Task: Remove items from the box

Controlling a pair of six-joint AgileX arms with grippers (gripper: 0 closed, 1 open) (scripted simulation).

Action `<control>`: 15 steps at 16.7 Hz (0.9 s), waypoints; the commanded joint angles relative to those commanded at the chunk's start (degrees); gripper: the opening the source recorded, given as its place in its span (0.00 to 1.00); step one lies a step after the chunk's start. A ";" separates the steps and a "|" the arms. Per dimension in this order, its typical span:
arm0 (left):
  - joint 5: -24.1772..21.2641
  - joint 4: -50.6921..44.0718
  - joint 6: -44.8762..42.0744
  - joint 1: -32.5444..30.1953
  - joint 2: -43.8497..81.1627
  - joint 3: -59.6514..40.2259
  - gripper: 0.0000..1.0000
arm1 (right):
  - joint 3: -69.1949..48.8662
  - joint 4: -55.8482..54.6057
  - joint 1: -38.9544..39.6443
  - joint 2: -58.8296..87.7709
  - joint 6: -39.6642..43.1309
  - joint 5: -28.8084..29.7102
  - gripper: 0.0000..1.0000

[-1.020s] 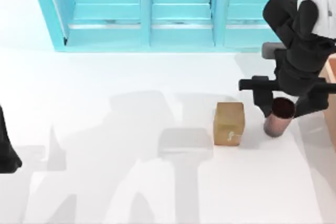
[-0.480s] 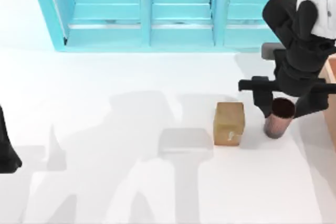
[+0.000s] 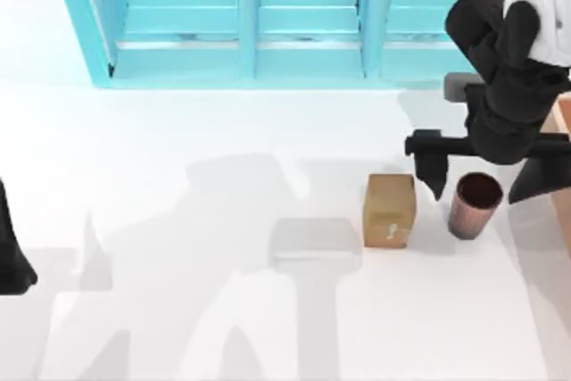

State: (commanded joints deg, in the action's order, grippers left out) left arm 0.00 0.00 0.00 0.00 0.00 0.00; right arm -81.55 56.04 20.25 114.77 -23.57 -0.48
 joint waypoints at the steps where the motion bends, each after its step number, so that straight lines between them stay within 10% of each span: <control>1: 0.00 0.00 0.00 0.00 0.00 0.00 1.00 | 0.00 0.00 0.00 0.00 0.00 0.00 1.00; 15: 0.00 0.00 0.00 0.00 0.00 0.00 1.00 | -10.39 12.39 -0.11 -1.25 0.01 -0.02 1.00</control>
State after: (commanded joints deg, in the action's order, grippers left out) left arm 0.00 0.00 0.00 0.00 0.00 0.00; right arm -91.95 68.43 20.14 113.51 -23.57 -0.49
